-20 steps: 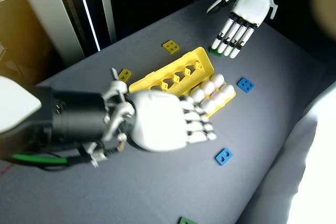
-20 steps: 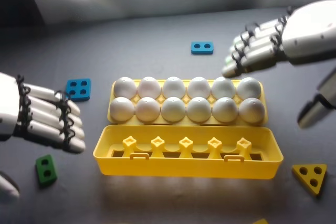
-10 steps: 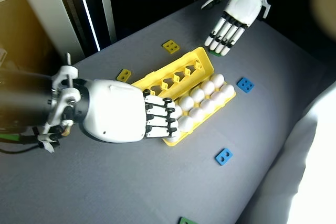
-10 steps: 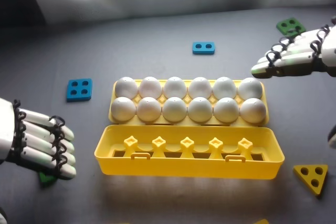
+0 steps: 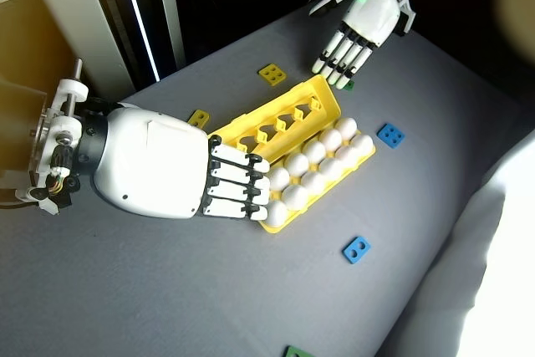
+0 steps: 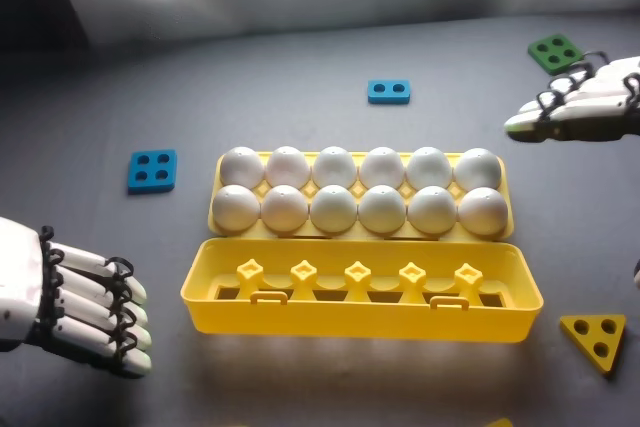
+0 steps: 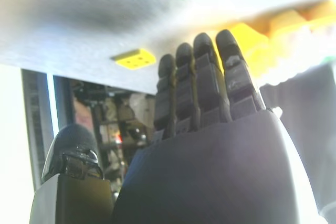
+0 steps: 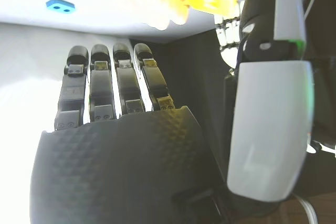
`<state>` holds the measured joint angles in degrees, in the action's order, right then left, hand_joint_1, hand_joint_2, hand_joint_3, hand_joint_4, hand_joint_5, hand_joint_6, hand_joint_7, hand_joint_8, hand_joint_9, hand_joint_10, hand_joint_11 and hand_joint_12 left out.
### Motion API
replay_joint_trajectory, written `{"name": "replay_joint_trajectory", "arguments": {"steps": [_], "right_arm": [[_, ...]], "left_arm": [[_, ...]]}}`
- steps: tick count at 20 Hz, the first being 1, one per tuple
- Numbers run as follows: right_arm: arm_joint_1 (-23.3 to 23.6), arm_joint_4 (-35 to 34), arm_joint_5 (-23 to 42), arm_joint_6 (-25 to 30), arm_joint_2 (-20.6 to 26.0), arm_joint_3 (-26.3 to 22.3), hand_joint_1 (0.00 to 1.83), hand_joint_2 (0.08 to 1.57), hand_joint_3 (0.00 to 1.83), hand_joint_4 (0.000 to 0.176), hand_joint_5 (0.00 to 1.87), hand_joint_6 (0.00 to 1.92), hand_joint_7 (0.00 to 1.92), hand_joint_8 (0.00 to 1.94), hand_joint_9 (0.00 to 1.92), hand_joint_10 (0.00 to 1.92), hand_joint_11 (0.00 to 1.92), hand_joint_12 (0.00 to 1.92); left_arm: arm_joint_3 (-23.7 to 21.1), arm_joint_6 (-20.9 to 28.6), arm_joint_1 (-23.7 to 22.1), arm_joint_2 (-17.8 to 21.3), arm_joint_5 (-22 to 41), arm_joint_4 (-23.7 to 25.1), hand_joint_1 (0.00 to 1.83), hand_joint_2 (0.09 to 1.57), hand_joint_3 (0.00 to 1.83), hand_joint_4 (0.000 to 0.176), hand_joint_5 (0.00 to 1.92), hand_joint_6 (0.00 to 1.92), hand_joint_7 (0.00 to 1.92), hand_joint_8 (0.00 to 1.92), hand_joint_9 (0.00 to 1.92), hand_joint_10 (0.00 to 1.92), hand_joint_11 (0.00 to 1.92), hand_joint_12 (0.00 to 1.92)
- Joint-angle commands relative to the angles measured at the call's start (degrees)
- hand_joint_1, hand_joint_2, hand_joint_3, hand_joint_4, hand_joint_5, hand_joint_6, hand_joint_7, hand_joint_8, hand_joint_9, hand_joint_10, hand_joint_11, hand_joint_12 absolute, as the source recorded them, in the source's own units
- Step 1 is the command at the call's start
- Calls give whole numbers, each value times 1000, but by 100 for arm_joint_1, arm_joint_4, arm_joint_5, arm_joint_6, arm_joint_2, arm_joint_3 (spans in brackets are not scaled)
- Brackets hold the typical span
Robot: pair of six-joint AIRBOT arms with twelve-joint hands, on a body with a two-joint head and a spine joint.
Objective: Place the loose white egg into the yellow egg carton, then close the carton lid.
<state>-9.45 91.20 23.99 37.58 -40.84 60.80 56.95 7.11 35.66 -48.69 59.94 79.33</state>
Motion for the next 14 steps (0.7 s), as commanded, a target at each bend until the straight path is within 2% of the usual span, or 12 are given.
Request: {"name": "replay_joint_trajectory", "arguments": {"steps": [1, 4, 5, 6, 8, 9, 10, 11, 12, 14], "right_arm": [[18, -195, 30, 97, 137, -2, 475, 822, 0, 0, 0, 0, 0, 0, 0, 0, 0, 0], [64, -201, 37, 203, 211, -3, 461, 824, 0, 0, 0, 0, 0, 0, 0, 0, 0, 0], [69, -209, 96, 202, 239, -10, 268, 793, 0, 0, 0, 0, 0, 0, 0, 0, 0, 0], [68, -209, 158, 201, 274, -20, 208, 796, 0, 0, 0, 0, 0, 0, 0, 0, 1, 0], [55, -209, 246, 201, 358, -43, 181, 799, 0, 0, 3, 1, 0, 0, 0, 0, 0, 0], [42, -209, 277, 201, 395, -50, 107, 800, 0, 0, 0, 0, 0, 0, 0, 0, 0, 0], [35, -209, 294, 201, 418, -55, 107, 800, 0, 0, 0, 0, 0, 0, 0, 0, 0, 0], [29, -208, 304, 201, 430, -62, 74, 819, 4, 0, 3, 1, 0, 0, 0, 0, 0, 0], [23, -208, 308, 201, 435, -67, 49, 900, 12, 0, 14, 2, 0, 0, 0, 0, 1, 0], [13, -206, 318, 199, 437, -81, 47, 923, 13, 0, 15, 2, 0, 0, 0, 0, 0, 0]], "left_arm": [[-27, -31, 0, 31, 233, -304, 0, 1146, 3, 0, 240, 2, 254, 4, 222, 4, 0, 412], [-155, -76, 0, 12, 119, -304, 0, 1147, 3, 0, 242, 2, 255, 4, 224, 5, 0, 421], [-213, -93, -2, 7, 60, -304, 0, 1139, 0, 0, 224, 0, 231, 1, 202, 1, 0, 388], [-245, -104, -7, -4, 9, -305, 0, 1145, 2, 0, 222, 0, 226, 1, 194, 0, 0, 409], [-307, -123, -31, -18, -76, -306, 0, 1138, 0, 0, 198, 0, 193, 1, 165, 1, 0, 344], [-343, -124, -46, -19, -137, -309, 0, 1138, 0, 0, 214, 4, 221, 7, 192, 6, 0, 401], [-369, -124, -58, -18, -169, -314, 0, 1138, 0, 0, 214, 4, 221, 7, 192, 6, 0, 401], [-403, -124, -70, -10, -194, -318, 0, 1139, 0, 0, 220, 5, 230, 9, 197, 8, 0, 407], [-439, -124, -84, 3, -229, -325, 0, 1135, 0, 0, 196, 1, 192, 2, 163, 1, 0, 337], [-503, -120, -125, 23, -307, -389, 0, 1139, 1, 0, 207, 3, 209, 5, 179, 5, 0, 379]]}}
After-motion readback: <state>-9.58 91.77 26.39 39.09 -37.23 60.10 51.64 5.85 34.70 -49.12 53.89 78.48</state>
